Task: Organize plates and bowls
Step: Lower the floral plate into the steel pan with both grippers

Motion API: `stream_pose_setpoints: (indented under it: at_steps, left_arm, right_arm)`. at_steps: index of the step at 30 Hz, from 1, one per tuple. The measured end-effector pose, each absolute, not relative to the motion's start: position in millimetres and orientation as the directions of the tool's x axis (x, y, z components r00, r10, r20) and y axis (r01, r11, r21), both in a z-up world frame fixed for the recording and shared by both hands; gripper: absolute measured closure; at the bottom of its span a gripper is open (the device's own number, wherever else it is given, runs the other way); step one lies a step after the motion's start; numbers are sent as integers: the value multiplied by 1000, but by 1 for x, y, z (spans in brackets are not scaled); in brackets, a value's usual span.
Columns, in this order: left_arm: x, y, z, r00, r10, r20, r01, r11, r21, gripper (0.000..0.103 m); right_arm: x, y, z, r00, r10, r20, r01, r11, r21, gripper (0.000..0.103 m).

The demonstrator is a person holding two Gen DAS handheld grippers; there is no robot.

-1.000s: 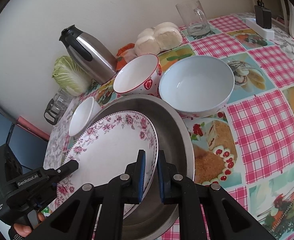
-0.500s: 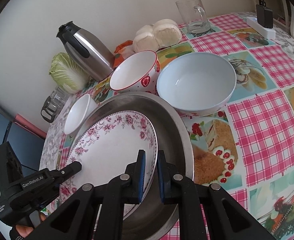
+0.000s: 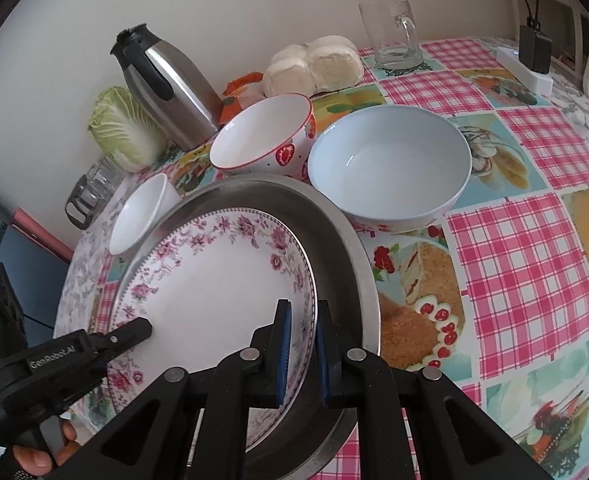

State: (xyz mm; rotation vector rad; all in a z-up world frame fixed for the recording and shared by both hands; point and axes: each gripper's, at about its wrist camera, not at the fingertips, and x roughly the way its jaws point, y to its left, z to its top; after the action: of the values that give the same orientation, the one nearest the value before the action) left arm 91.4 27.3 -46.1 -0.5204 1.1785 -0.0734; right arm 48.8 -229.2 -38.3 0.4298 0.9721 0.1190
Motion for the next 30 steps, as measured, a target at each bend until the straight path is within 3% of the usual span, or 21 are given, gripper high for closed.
stream_pose_setpoints:
  at_steps: [30]
  left_arm:
    - [89,29,-42,379,-273,-884,-237,895,-378,84]
  right_arm:
    - [50,-225,-39,544,255,-800,82,932,352,91]
